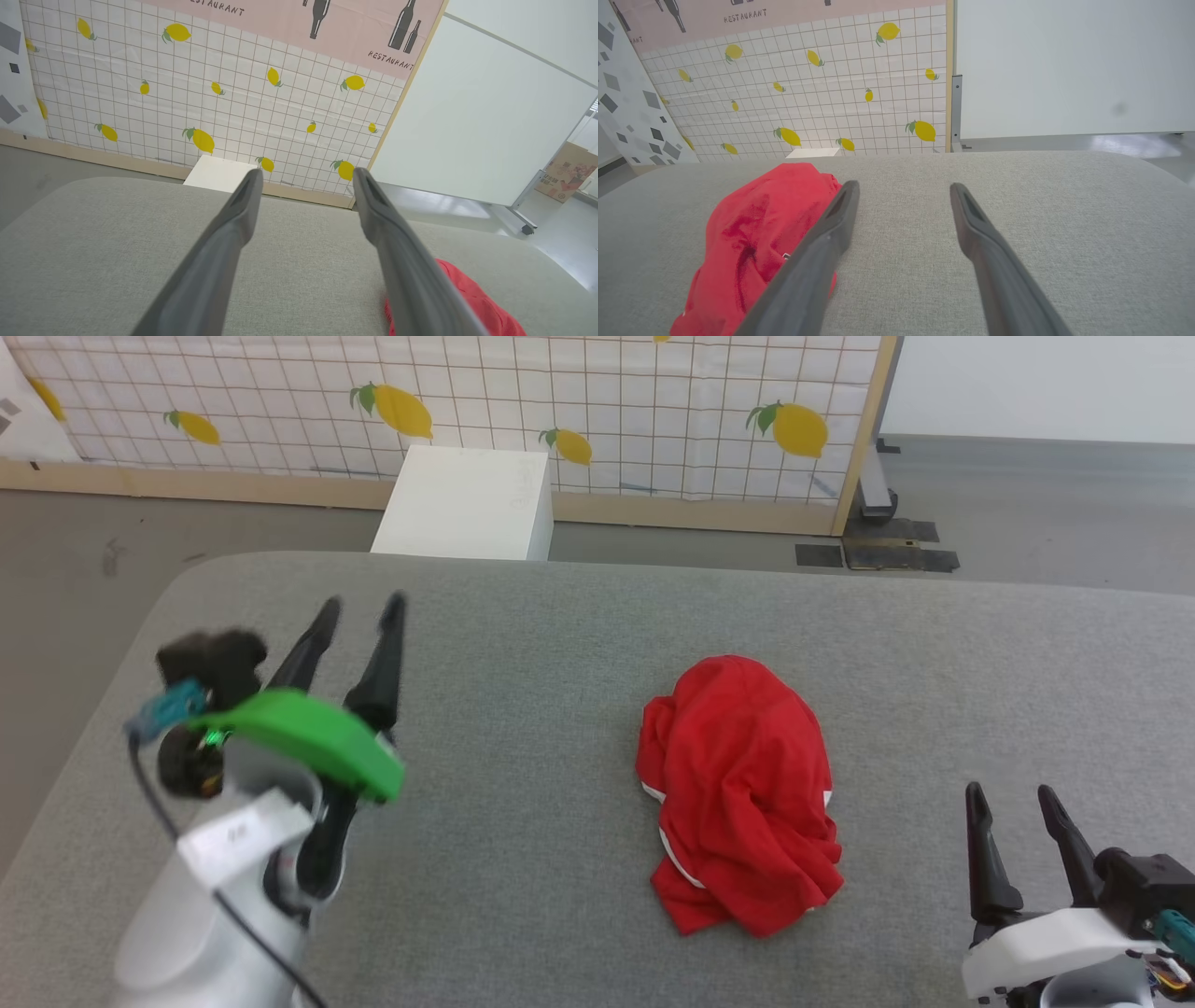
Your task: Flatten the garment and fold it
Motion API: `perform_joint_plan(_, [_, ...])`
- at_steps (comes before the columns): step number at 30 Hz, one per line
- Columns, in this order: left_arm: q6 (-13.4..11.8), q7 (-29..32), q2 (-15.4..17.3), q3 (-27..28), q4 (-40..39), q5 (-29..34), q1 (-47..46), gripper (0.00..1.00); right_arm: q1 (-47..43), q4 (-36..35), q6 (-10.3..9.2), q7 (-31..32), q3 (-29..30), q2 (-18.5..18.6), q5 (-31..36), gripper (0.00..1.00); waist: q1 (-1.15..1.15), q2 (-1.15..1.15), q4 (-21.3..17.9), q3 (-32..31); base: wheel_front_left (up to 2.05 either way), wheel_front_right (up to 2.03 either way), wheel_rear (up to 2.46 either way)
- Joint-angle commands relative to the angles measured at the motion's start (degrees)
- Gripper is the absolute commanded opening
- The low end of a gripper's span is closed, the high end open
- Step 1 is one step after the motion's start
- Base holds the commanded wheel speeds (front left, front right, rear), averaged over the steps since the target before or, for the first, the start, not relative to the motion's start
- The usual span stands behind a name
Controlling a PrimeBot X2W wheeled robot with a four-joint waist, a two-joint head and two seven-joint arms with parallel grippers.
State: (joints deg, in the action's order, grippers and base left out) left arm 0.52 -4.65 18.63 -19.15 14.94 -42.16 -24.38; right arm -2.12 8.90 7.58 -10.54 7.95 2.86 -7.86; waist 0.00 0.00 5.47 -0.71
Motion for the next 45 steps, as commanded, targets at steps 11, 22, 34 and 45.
perform_joint_plan(11, [-4.58, -10.3, 1.13, 5.59, -8.37, 12.26, 14.06, 1.0, 2.06, -5.0, -0.09, 12.25, -6.03, 0.01, 3.2, 1.0, 0.0, 0.0, 0.4, 0.54, 0.0, 0.0, 0.0])
perform_joint_plan(22, [-3.51, -10.34, -3.89, 11.63, -14.13, 16.81, 19.5, 1.0, 8.89, -2.47, -0.09, 44.96, -21.17, 0.67, 7.79, 1.0, 0.0, 0.0, 2.4, 3.04, 0.0, 0.0, 0.0])
perform_joint_plan(34, [-0.57, -10.34, -7.2, 13.9, -13.39, 19.15, 18.93, 1.0, 11.81, 1.0, -0.09, 50.56, -21.53, 1.37, 5.86, 0.0, 0.0, 0.0, 4.8, 5.22, 0.0, 0.0, 0.0])
perform_joint_plan(45, [2.35, -10.34, -9.42, 13.53, -11.51, 20.46, 17.54, 1.0, 14.71, -5.06, -0.09, 54.81, -3.33, 10.11, 3.53, 0.0, 0.0, 0.0, 4.41, 6.16, 0.0, 0.0, 0.0])
